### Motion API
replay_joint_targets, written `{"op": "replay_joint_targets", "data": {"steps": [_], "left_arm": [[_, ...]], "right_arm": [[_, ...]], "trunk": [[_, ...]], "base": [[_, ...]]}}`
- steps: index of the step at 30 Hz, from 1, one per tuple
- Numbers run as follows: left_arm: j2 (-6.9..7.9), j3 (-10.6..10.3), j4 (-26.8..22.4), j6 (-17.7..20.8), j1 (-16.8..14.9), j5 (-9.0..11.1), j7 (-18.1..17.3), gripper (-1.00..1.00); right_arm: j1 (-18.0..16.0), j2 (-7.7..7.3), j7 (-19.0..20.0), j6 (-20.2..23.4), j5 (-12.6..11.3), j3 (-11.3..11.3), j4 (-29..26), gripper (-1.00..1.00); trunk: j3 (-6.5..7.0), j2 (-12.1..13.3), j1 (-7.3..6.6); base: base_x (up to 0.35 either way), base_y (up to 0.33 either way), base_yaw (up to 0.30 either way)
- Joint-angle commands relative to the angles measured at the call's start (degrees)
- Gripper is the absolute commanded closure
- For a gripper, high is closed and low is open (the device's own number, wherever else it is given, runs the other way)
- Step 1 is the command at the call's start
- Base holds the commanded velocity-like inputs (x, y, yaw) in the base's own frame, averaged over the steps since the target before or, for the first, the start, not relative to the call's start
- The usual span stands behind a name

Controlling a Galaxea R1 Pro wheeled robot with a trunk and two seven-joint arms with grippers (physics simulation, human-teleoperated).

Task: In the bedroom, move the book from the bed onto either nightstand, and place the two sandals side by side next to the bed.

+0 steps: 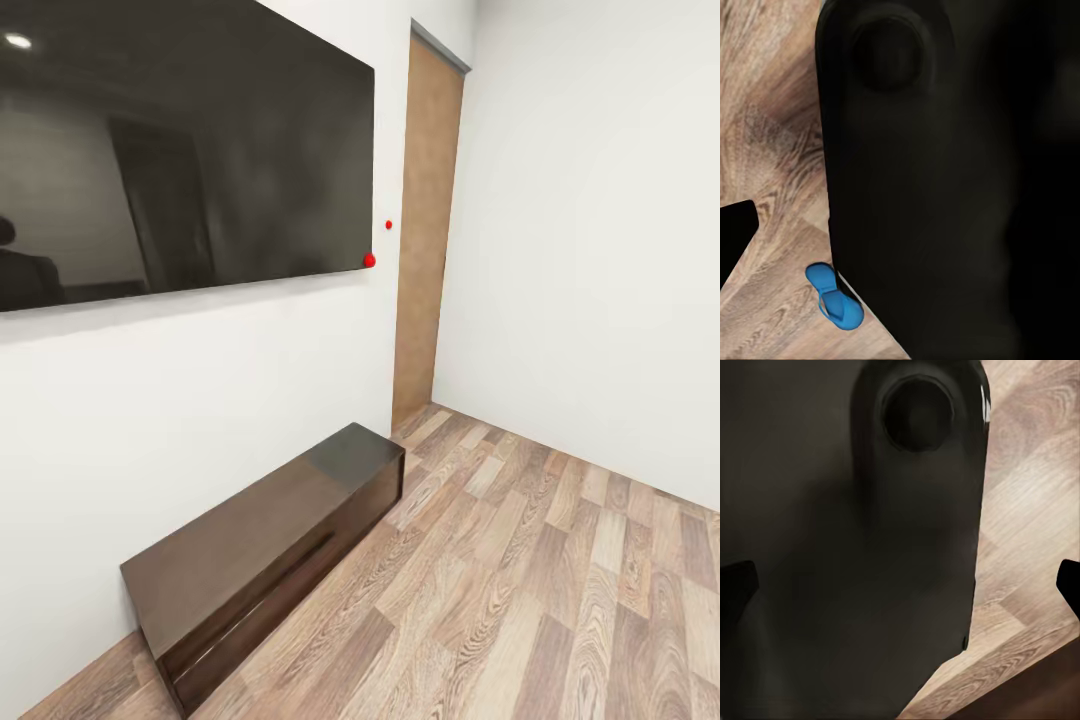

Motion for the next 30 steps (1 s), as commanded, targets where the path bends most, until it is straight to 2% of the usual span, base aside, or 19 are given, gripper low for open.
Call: {"op": "replay_joint_targets", "data": {"steps": [1,16,24,30], "left_arm": [[0.00,0.1,-0.3,0.1,-0.1,0.2,-0.1,-1.00],[0.06,0.2,-3.4,0.1,-0.1,0.2,-0.1,-1.00],[0.07,0.3,-6.0,0.4,-0.1,0.3,-0.1,-1.00],[-1.40,0.2,-8.0,0.6,-0.1,0.3,0.1,-1.00]], "right_arm": [[-0.2,-0.21,0.3,0.3,-0.3,-0.2,-0.1,-1.00],[-0.2,-0.23,0.6,0.6,-0.3,-0.1,-0.2,-1.00],[-0.2,-0.43,0.3,0.5,-0.2,-0.1,-2.2,-1.00],[-0.2,-0.69,0.3,0.6,-0.4,-0.3,-4.1,-1.00]], "trunk": [[-0.03,0.0,0.00],[-0.03,0.0,0.00],[-0.03,0.0,0.00],[-0.03,0.0,0.00]], "base": [[0.000,0.000,0.000],[0.000,0.000,0.000],[0.000,0.000,0.000],[0.000,0.000,0.000]]}}
